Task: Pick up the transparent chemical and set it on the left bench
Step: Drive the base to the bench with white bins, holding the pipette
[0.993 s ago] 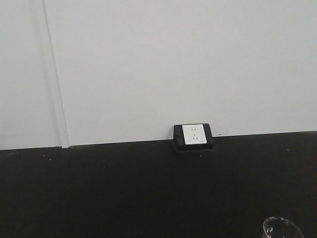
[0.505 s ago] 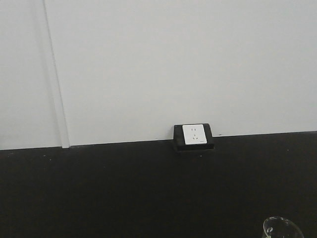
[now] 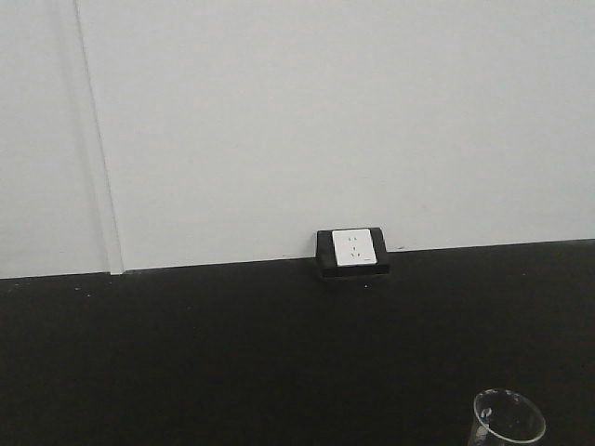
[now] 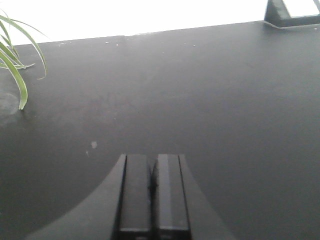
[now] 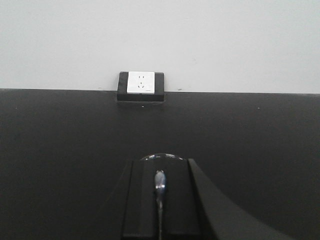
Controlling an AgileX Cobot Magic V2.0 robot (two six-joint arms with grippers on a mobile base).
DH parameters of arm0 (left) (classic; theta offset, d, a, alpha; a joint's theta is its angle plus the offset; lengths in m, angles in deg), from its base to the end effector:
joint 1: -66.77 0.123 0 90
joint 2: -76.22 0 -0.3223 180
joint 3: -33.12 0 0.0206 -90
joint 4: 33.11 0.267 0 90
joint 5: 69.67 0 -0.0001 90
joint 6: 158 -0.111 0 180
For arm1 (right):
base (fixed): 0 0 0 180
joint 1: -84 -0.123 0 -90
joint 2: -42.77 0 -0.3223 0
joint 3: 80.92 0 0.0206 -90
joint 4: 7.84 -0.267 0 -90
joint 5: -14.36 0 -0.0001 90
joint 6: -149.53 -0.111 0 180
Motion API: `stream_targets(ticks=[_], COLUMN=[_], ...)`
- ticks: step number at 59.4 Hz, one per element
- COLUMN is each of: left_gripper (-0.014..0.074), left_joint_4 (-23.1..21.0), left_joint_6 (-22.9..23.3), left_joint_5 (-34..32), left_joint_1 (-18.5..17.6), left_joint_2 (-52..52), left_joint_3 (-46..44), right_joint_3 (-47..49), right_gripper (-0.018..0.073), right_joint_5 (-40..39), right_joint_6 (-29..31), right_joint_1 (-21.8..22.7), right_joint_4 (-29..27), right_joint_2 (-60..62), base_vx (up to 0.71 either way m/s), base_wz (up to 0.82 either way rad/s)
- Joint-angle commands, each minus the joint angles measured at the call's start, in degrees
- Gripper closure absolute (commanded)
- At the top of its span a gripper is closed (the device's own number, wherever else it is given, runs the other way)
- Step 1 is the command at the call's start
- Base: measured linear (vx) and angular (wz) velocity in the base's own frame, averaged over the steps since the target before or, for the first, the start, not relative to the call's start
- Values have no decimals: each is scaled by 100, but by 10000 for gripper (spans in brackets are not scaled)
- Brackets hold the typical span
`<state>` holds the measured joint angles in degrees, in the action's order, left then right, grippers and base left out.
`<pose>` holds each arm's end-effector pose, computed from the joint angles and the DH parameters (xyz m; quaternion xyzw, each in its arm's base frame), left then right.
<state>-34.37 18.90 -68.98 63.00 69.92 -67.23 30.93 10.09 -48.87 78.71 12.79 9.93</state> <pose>0.0552 -0.0037 0.2042 0.0337 0.6852 -0.0123 0.7274 0.1046 0.0126 0.2535 -0.0574 0.7467 0.0278 0.6621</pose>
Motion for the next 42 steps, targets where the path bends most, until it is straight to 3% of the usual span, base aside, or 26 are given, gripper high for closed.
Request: stream_targets(ticks=[1,42], left_gripper=[600,600], left_joint_4=[-4,-4], left_joint_6=[45,45], left_joint_5=[-449,-449], left_joint_1=[-10,-10], left_joint_2=[110,110], left_joint_3=[93,93], right_joint_3=[149,149], right_gripper=[521,521], right_joint_5=[-411,-411], right_joint_6=[-9,-9], right_joint_1=[29,29], right_joint_4=[28,28], right_joint_2=[-18,-18], base_vx=[-9,-20], base_wz=[-7,7])
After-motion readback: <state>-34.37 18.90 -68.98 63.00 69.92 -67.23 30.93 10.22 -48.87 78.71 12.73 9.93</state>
